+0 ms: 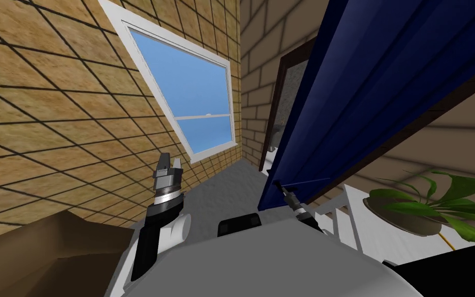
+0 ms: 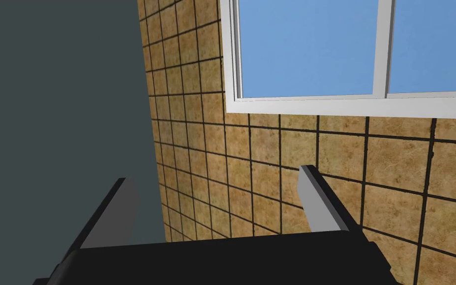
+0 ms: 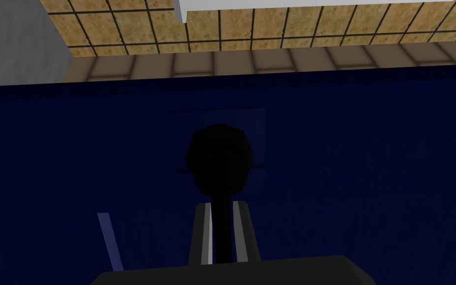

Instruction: Pull the door open

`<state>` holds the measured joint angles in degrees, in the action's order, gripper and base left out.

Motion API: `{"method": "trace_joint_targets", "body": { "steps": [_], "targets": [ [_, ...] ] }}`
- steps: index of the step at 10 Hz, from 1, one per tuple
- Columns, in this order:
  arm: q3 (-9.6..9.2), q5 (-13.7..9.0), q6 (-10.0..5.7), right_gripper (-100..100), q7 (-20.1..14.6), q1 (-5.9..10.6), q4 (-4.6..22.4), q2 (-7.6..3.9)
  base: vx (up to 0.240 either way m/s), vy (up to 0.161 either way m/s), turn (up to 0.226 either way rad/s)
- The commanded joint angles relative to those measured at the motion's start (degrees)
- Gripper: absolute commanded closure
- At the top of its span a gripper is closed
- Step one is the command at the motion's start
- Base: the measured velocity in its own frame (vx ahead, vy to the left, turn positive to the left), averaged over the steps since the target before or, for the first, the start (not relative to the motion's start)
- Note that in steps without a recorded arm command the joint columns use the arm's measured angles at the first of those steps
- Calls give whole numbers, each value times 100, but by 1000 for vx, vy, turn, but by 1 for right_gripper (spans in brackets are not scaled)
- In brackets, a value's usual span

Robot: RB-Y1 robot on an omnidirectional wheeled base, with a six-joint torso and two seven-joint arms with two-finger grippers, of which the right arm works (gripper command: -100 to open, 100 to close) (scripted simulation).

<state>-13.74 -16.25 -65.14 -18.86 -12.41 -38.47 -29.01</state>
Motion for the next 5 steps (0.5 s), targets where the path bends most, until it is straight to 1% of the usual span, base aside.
{"method": "trace_joint_targets", "body": {
  "steps": [1,2,3,4,5],
  "targets": [
    [-11,-39,-140,100,-59,-67,50,-70,-167,-37,149],
    [-16,-18,-71,100,-38,-43,27,-39,-70,-17,26],
    [-51,-22,-141,100,-65,-55,81,-55,-110,-58,142],
    [-57,-24,-158,100,-71,-55,95,-60,-173,-71,168],
    [-71,-28,-197,100,-85,-55,125,-73,-186,-62,119]
  ]
}}
